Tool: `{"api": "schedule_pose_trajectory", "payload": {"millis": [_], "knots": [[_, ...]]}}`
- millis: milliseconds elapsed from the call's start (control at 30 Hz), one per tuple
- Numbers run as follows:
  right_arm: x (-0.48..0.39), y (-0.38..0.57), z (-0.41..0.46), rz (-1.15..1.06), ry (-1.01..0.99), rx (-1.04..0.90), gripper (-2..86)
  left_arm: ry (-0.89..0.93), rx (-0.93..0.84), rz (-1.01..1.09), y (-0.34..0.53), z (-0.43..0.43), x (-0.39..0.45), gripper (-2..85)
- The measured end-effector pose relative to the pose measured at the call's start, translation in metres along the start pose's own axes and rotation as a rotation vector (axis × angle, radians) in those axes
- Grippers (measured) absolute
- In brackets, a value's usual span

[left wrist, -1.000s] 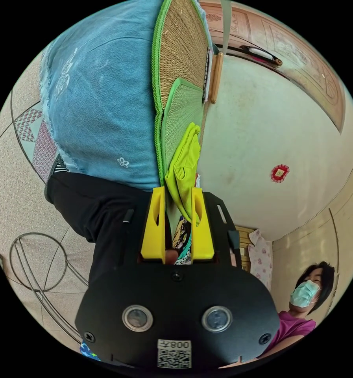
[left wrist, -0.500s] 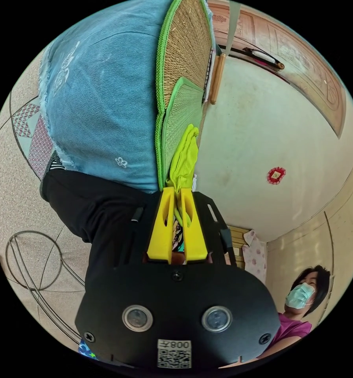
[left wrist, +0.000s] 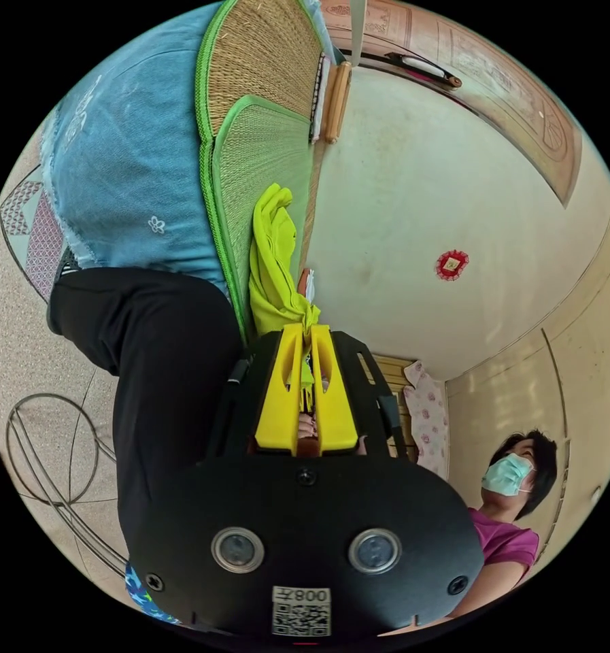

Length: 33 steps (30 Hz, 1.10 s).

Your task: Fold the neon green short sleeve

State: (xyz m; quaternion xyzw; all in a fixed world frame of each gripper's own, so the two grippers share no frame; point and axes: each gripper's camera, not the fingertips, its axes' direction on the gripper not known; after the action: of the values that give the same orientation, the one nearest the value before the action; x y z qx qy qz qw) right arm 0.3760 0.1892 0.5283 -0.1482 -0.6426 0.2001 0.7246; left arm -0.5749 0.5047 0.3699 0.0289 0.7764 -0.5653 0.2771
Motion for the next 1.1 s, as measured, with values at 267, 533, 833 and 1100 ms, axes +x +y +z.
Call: {"api": "schedule_pose_trajectory", "payload": {"millis": [267,533,833,1100], "knots": [[-0.021,0.033,-0.009,-0.066,-0.012,0.000,1.7,0.056,-0.053,0.066,0.031,0.029,0.019,2.0],[-0.032,0.072,-0.030,-0.107,-0.041,0.031,1.7,0.072,-0.088,0.093,0.059,0.056,0.022,2.0],[-0.055,0.123,-0.056,-0.171,-0.081,0.071,1.8,0.119,-0.141,0.129,0.089,0.098,0.024,2.1],[-0.096,0.169,-0.089,-0.264,-0.110,0.130,1.7,0.157,-0.194,0.187,0.101,0.146,0.033,1.9]]}}
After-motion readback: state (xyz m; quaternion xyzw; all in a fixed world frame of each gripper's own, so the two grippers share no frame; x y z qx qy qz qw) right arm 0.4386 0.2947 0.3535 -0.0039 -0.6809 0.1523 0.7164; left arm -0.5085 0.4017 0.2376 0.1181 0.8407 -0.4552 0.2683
